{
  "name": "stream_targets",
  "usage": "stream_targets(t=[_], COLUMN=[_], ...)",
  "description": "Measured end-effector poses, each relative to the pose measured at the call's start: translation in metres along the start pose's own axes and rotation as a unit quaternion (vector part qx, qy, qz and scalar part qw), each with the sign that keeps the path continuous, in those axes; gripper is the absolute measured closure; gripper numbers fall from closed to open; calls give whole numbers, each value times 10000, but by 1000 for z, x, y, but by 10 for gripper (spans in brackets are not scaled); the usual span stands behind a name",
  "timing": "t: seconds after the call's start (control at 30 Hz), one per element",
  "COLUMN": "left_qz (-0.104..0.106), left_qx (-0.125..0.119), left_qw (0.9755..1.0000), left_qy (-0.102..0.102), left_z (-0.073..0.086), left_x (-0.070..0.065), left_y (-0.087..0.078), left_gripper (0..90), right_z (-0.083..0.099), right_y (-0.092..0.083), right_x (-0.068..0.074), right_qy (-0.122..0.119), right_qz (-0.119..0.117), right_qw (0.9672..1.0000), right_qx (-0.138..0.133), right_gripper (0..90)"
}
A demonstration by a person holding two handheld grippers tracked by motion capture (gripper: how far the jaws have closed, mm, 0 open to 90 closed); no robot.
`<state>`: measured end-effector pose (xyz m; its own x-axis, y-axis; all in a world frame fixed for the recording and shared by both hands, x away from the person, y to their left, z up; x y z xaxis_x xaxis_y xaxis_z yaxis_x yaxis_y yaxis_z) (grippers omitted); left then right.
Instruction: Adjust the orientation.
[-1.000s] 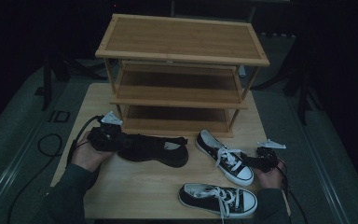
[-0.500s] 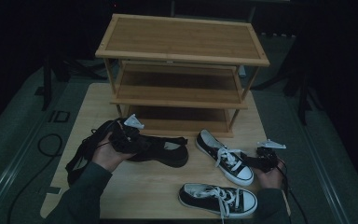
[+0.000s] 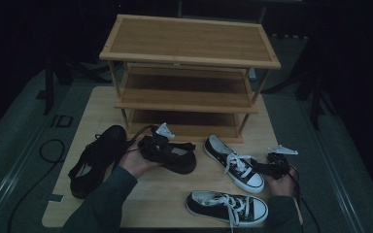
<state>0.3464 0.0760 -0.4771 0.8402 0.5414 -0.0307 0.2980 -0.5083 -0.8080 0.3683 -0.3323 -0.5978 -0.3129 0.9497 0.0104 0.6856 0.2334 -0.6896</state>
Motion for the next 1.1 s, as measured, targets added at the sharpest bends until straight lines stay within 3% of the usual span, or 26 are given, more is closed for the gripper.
stream_targets(t=[0.33, 0.47, 0.6, 0.7, 0.9, 1.1], left_qz=[77, -53, -37, 72, 96, 267], left_qx=[244, 350, 347, 274, 345, 235], left_qw=[9996, 9990, 9989, 9993, 9986, 9990], left_qy=[139, 270, 300, 241, 383, 287], left_z=[-8, -9, -7, -3, 8, 26], left_x=[-6, -9, -10, -11, -23, -32], left_y=[33, 40, 38, 37, 28, 19], left_gripper=[617, 715, 869, 877, 876, 870], right_z=[0, 0, 0, 0, 0, 0], right_y=[0, 0, 0, 0, 0, 0], right_x=[0, 0, 0, 0, 0, 0], right_qy=[-16, -15, -15, -18, -17, -15], right_qz=[1, -2, -2, -2, -3, -4], right_qw=[10000, 10000, 10000, 10000, 10000, 10000], right_qx=[4, 4, 4, 2, 1, 4], right_gripper=[171, 171, 171, 171, 171, 171])
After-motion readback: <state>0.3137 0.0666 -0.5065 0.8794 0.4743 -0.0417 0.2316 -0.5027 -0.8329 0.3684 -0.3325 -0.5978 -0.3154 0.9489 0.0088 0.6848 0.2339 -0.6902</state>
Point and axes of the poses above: each handheld gripper's, and its own axes: y roughly forward along the jaws, z roughly out of its underside, x roughly to its left, the point moved 2 cm from there along y, roughly forward along the jaws, and after that the axes turned 2 degrees about x, right-handed, at the moved point
